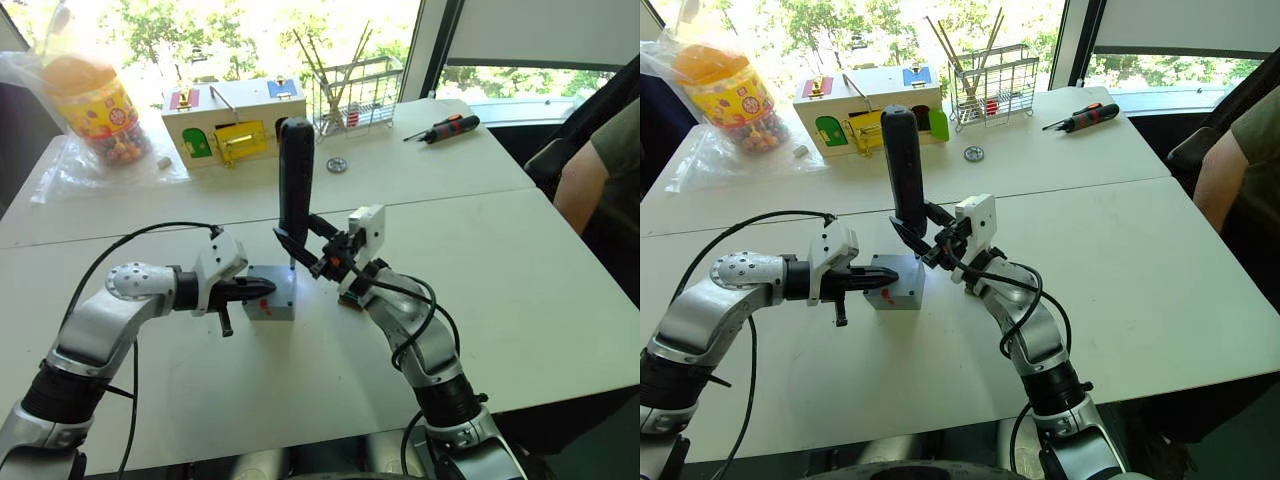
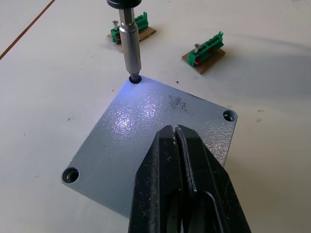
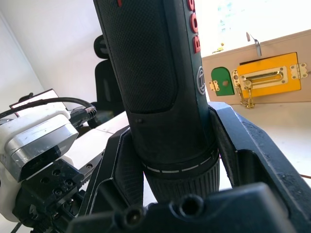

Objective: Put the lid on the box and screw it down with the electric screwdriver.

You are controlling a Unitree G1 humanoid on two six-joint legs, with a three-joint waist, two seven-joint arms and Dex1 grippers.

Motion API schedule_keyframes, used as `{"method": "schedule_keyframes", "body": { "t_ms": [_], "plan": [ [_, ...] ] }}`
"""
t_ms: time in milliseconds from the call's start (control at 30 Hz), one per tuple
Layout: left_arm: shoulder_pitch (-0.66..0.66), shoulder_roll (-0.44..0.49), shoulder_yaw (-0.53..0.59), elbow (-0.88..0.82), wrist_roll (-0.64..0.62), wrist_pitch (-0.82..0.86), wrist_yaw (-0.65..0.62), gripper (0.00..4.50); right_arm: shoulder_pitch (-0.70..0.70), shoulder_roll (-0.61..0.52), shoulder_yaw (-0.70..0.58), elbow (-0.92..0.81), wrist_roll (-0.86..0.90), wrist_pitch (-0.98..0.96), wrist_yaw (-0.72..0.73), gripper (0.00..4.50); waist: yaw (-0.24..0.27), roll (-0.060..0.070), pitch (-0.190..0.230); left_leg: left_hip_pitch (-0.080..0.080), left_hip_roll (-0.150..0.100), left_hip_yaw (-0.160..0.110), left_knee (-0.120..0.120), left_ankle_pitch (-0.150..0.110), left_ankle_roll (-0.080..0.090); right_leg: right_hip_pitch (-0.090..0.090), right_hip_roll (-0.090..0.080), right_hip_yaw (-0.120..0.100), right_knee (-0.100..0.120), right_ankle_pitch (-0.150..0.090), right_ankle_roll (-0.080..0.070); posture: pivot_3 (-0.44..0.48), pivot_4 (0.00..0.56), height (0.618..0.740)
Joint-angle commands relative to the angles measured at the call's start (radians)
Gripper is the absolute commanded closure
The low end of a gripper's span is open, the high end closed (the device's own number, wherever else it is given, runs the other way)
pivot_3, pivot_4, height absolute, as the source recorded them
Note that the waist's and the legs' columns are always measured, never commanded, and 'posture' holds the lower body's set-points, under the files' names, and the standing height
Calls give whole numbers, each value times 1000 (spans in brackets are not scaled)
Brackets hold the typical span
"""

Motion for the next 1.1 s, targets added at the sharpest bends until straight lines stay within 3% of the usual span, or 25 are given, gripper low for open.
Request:
{"method": "schedule_keyframes", "body": {
  "t_ms": [33,800,967,1100],
  "plan": [
    [4,5,-21,11,22,6,-1,4500,37,-8,67,72,-46,41,7,2739,0,0,0,3,0,0,-1,-1,1,2,0,0,0,0,0,0,150,740],
    [-1,-14,-38,27,38,-9,2,4500,19,4,24,6,-22,63,-8,2739,2,0,0,4,1,0,-3,-2,3,3,1,1,-1,-1,-1,0,150,740],
    [7,-12,-38,34,38,-18,0,4500,-82,14,-66,-172,72,196,-49,2739,5,1,1,3,1,0,-3,-2,3,2,1,2,-2,-1,-1,0,150,740],
    [12,-14,-34,54,44,-41,1,4500,-249,-8,-244,-326,233,432,-140,2739,9,3,3,-5,1,0,-1,-1,2,-3,1,2,-3,-1,-1,0,150,740]
  ]
}}
